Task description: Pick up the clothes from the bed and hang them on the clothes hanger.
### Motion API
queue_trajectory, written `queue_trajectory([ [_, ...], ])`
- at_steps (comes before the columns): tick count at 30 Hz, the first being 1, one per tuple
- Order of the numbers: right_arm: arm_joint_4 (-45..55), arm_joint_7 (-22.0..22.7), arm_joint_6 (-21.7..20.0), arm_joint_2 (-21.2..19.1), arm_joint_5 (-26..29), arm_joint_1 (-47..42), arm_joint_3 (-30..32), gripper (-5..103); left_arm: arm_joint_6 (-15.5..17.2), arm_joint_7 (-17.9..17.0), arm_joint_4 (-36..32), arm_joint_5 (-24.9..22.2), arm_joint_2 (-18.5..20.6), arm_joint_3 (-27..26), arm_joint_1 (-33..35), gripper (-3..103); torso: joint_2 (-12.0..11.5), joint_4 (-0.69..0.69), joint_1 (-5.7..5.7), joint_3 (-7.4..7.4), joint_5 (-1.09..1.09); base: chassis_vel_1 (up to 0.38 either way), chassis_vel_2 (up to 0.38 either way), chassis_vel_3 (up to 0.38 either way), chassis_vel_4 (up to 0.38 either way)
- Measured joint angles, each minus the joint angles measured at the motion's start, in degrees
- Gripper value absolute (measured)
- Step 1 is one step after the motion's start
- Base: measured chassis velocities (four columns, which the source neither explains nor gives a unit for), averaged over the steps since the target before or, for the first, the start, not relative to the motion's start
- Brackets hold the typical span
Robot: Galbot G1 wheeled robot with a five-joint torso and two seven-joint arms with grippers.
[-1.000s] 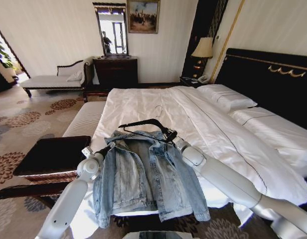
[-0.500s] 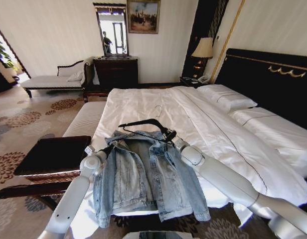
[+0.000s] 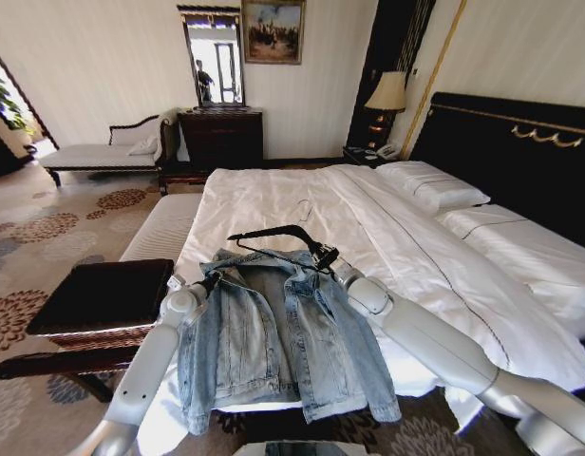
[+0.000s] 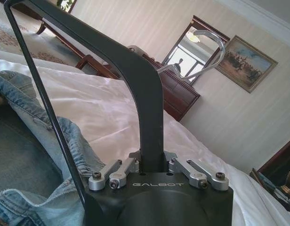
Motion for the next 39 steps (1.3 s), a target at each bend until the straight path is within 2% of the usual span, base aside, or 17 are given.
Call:
queue_trajectory([
  [5,0.41,-0.59,-0.13,-1.21,-2.48,-0.04,-0.15,22,-0.09,0.12,-0.3,0.37,0.16,-0.03,0.64,0,0.0,-0.01,-0.01,-0.01,0.0,0.0,0.0,0.0,0.0],
  [8,0.61,-2.05,-0.06,-2.22,-9.81,-0.03,-0.36,22,0.16,1.2,-1.44,1.68,1.56,-0.43,2.3,0,0.0,0.0,0.0,0.0,0.0,0.0,0.0,0.0,0.0],
  [10,0.6,-2.27,0.0,-2.31,-10.95,-0.02,-0.37,22,0.19,1.43,-1.55,2.01,1.86,-0.49,2.56,0,0.0,0.0,0.0,0.0,0.0,0.0,0.0,0.0,0.0],
  [13,-0.23,-3.81,0.75,-2.45,-17.81,0.54,-0.53,22,0.51,2.89,-2.52,4.05,3.6,-0.62,3.35,0,0.0,0.0,0.0,0.0,0.0,0.0,0.0,0.0,0.0],
  [15,-0.64,-4.27,1.01,-2.36,-19.52,0.84,-0.68,22,0.61,3.18,-2.84,4.49,4.04,-0.59,3.37,0,0.0,0.0,-0.01,-0.01,-0.01,0.0,0.0,0.0,0.0],
  [16,-0.96,-4.57,1.19,-2.26,-20.69,1.04,-0.8,22,0.64,3.36,-3.06,4.75,4.32,-0.54,3.37,0,0.0,0.0,-0.01,-0.01,-0.01,0.0,0.0,0.0,0.0],
  [17,-2.68,-5.8,1.96,-1.44,-25.33,2.05,-1.47,22,0.71,4.09,-4.37,5.92,5.53,0.04,3.24,0,0.0,0.0,-0.01,0.0,-0.01,0.0,0.0,0.0,0.0],
  [22,-6.21,-8.58,2.94,0.43,-32.17,5.12,-4.08,22,0.94,4.39,-7.95,6.68,8.22,1.65,2.68,0,0.0,0.0,0.0,0.0,0.0,0.0,0.0,0.0,0.0],
  [24,-6.76,-8.92,3.03,0.71,-32.75,5.68,-4.63,22,0.99,4.48,-8.45,6.79,8.75,2.03,2.62,0,0.0,0.0,0.0,0.0,-0.01,0.0,0.0,0.0,0.0],
  [29,-12.06,-10.84,3.03,3.45,-35.38,11.81,-10.29,22,1.25,5.41,-11.95,7.86,13.17,5.93,1.63,0,0.0,0.01,0.0,0.0,0.0,0.0,0.0,0.0,0.0],
  [33,-14.96,-11.66,2.34,5.33,-35.97,14.97,-13.89,22,1.26,5.72,-13.47,9.23,14.56,8.81,1.41,0,0.0,0.01,0.0,0.0,0.0,0.0,0.0,0.0,0.0],
  [39,-16.49,-13.3,0.89,7.51,-35.88,18.3,-19.1,22,1.08,6.23,-13.87,12.05,14.65,12.67,0.56,0,0.0,0.0,-0.01,0.0,0.0,0.0,0.0,0.0,0.0],
])
